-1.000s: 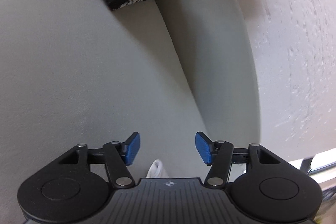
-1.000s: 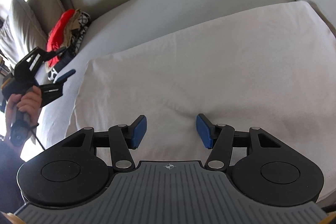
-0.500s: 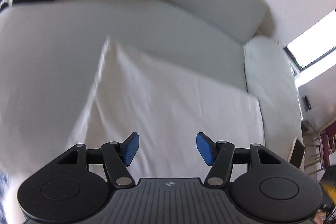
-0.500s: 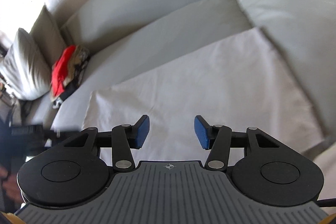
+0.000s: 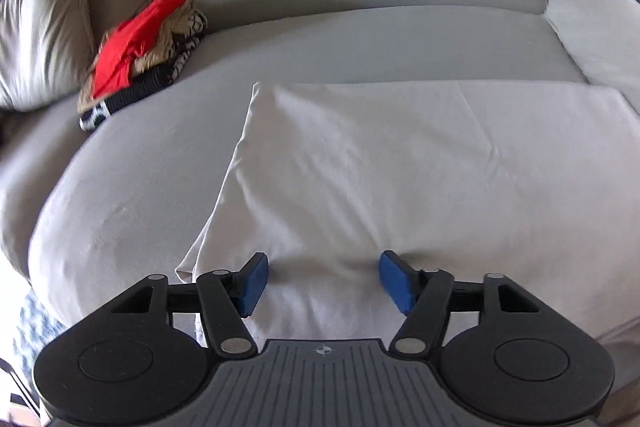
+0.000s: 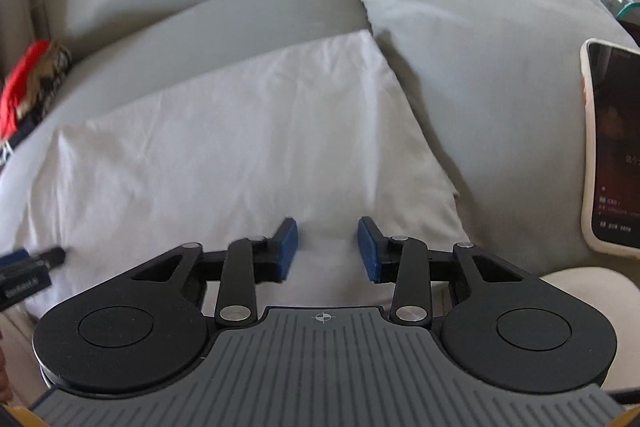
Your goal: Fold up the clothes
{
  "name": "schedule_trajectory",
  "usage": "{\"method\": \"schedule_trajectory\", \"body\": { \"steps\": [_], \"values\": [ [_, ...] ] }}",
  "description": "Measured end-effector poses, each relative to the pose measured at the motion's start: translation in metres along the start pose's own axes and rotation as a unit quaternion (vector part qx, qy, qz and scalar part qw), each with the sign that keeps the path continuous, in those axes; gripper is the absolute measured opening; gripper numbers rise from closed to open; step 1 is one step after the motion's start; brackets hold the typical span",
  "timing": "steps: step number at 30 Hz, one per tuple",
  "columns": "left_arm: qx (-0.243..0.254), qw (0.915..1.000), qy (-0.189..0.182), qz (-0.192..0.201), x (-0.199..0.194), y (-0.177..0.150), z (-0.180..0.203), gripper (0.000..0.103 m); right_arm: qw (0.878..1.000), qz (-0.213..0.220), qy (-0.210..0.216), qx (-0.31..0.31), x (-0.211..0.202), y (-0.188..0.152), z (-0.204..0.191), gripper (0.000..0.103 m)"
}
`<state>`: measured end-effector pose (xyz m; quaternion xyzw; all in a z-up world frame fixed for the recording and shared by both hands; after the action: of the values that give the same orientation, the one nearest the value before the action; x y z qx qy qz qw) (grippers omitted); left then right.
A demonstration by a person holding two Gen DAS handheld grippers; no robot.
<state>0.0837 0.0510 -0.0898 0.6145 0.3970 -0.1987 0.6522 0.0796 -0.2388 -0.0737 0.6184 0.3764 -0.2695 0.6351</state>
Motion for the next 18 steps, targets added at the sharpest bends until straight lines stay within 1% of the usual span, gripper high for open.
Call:
{"method": "schedule_trajectory", "body": {
  "steps": [2,5,8,10,12,13,15,16,17,18],
  "values": [
    [-0.013,0.9999,0.000,-0.003,-0.008,-0.015,-0.015,0.065,1.000,-0.003,-0.001,-0.008,-0.001,-0.003,-0.001,0.041],
    [-0.023,0.9996,-0.004,-0.014,-0.011,-0.019,-0.020,0.065,1.000,-0.010,0.002,-0.010,-0.008,-0.010,-0.004,0.041],
    [-0.020,0.9996,-0.005,-0.019,-0.014,-0.024,-0.022,0.065,1.000,-0.022,0.015,-0.006,-0.018,-0.023,-0.004,0.044],
    [-0.009,0.9996,-0.007,-0.024,-0.020,-0.032,-0.021,0.065,0.998,-0.045,0.041,0.012,-0.024,-0.037,-0.002,0.045],
    [0.004,0.9994,-0.008,-0.033,-0.027,-0.040,-0.022,0.065,0.994,-0.072,0.071,0.035,-0.028,-0.053,0.001,0.045],
    [0.014,0.9992,-0.007,-0.037,-0.031,-0.043,-0.022,0.065,0.992,-0.080,0.086,0.049,-0.030,-0.060,0.003,0.045],
    [0.030,0.9985,-0.008,-0.044,-0.040,-0.050,-0.022,0.065,0.986,-0.068,0.122,0.088,-0.039,-0.073,0.008,0.046],
    [0.035,0.9982,-0.011,-0.048,-0.044,-0.053,-0.021,0.065,0.984,-0.054,0.133,0.104,-0.044,-0.076,0.009,0.047],
    [0.040,0.9978,-0.014,-0.052,-0.047,-0.056,-0.021,0.065,0.982,-0.037,0.142,0.117,-0.048,-0.076,0.011,0.051],
    [0.036,0.9977,-0.024,-0.051,-0.051,-0.057,-0.018,0.065,0.980,-0.020,0.150,0.129,-0.051,-0.076,0.012,0.053]
  ]
}}
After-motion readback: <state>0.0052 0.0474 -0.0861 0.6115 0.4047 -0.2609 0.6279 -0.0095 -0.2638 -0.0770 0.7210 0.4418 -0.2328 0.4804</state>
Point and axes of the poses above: each gripper's, at about its wrist camera, not at the fingertips, and x roughly the way its jaws point, z to its right, y to its top, the point moved 5 cm from there along x, roughly the way its jaws point, and after that the axes turned 11 degrees about -x, right-handed, at the moved point
